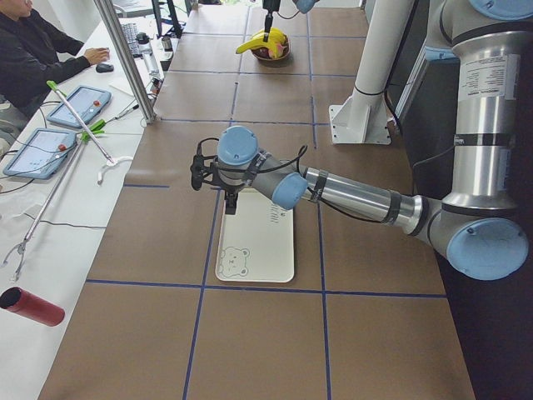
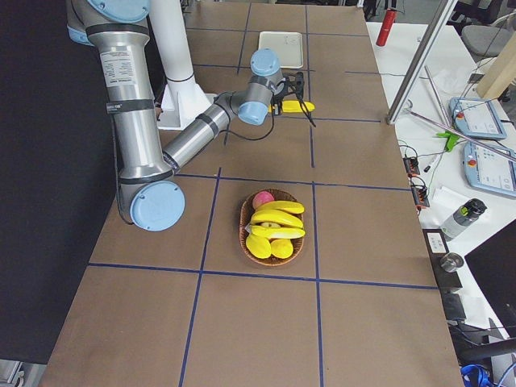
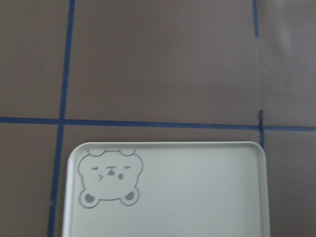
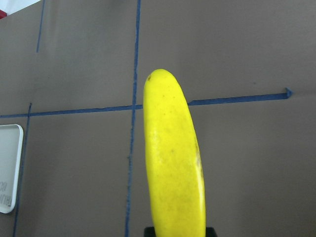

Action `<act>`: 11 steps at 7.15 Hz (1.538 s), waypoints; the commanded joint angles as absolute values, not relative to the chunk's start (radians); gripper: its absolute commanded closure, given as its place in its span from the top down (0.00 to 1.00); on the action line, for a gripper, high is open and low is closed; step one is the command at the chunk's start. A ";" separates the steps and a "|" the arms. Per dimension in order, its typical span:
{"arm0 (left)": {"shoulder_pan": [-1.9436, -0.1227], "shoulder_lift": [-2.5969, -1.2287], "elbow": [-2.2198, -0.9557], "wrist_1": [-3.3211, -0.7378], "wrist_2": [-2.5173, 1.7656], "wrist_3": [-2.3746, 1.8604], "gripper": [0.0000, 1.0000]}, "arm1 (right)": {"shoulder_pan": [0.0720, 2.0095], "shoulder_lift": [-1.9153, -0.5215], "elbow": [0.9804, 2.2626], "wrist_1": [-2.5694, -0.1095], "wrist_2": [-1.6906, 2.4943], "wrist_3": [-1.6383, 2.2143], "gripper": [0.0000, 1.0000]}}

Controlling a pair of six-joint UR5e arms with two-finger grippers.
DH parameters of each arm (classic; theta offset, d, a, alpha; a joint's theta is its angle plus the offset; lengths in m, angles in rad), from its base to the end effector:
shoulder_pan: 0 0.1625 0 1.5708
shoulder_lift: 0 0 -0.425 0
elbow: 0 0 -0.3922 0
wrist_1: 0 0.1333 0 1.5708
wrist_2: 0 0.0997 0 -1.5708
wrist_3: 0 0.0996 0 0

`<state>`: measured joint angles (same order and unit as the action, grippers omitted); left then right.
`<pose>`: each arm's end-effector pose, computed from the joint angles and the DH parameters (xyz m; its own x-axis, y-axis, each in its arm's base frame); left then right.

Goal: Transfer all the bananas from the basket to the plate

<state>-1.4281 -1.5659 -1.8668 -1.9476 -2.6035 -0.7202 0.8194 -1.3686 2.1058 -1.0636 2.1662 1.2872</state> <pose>0.0215 -0.4854 0.4533 0.3981 -0.0621 -0.9152 0.2008 0.9794 0.0209 -0.2750 -0.4078 0.2472 0.2780 -0.0418 0.9597 -0.1714 0.9809 0.0924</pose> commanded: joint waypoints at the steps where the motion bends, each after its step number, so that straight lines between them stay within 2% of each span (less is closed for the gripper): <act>1: -1.318 -1.713 -1.862 -2.092 -2.631 -1.168 0.99 | 0.648 -1.267 2.108 -1.063 1.997 1.412 0.02; 3: -1.164 -1.775 -1.856 -2.239 -2.533 -1.326 0.99 | 0.551 -1.215 2.111 -1.063 1.878 1.434 0.02; 5: -0.971 -1.866 -1.862 -2.450 -2.352 -1.768 0.99 | 0.459 -1.175 2.108 -1.065 1.782 1.453 0.02; 7: -0.875 -2.000 -1.853 -2.448 -2.272 -1.990 0.99 | 0.407 -1.143 2.106 -1.074 1.723 1.453 0.01; 11: -0.715 -2.055 -1.850 -2.442 -2.128 -2.045 0.99 | 0.376 -1.115 2.109 -1.065 1.669 1.469 0.02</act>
<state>-0.7694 -2.0469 -1.8494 -2.4425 -2.1795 -2.0383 0.3782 -1.1175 2.1080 -1.0662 1.6736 1.4588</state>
